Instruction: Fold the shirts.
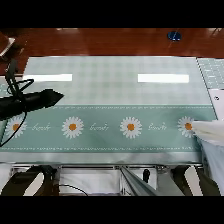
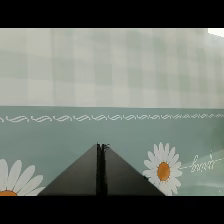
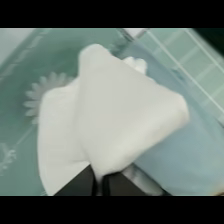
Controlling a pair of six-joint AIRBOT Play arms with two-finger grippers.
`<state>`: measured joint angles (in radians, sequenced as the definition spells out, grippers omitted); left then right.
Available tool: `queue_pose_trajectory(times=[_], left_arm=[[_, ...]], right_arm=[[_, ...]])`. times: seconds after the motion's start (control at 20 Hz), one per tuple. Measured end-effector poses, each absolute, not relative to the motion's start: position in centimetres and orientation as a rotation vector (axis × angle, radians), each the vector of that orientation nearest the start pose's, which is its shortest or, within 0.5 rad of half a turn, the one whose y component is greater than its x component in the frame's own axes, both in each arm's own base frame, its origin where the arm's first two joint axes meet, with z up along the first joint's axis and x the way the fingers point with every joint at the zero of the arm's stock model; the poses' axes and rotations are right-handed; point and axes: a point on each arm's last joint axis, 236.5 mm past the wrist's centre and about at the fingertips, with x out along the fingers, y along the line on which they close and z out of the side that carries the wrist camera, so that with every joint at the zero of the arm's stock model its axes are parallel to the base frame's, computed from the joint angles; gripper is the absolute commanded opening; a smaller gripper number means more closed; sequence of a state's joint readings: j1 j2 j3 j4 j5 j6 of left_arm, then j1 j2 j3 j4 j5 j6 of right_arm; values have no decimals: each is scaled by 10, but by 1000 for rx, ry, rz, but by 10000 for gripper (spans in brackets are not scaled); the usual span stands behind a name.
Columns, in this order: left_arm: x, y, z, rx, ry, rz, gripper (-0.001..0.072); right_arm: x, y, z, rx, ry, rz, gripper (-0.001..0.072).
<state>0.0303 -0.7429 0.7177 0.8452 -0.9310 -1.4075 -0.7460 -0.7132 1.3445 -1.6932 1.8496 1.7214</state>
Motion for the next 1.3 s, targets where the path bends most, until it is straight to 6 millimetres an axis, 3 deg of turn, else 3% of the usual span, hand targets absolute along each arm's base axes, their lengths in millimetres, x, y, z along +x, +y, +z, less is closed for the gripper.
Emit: queue_pose_trajectory(times=[0.25,0.45,0.5,0.55,0.6,0.85,0.9,0.95,1.0,1.1,1.2,1.3], left_arm=[[320,-114,94,-541,848,-363,14],[322,-113,95,-542,835,-356,15],[323,-113,95,-542,833,-356,15],[323,-112,95,-542,832,-355,14],[323,-112,95,-542,832,-355,15],[329,-109,99,-545,801,-340,15],[331,-108,100,-545,792,-336,14],[334,-106,103,-548,775,-329,14],[337,-105,106,-547,760,-325,14],[348,-103,123,-535,714,-331,14],[365,-103,156,-517,651,-350,14],[381,-111,196,-487,604,-396,14]], right_arm=[[38,-170,166,470,1224,-1189,25],[1,-159,132,493,1324,-1275,26],[-3,-156,122,500,1358,-1273,86],[-7,-154,113,504,1391,-1274,289],[-12,-153,106,504,1423,-1285,417],[-14,-158,90,519,1539,-1287,406],[-9,-162,92,520,1540,-1283,387],[-2,-168,95,526,1529,-1272,248],[11,-175,100,532,1502,-1248,65],[53,-185,109,569,1415,-1128,25],[123,-186,119,601,1282,-906,25],[220,-162,141,600,1103,-593,25]])
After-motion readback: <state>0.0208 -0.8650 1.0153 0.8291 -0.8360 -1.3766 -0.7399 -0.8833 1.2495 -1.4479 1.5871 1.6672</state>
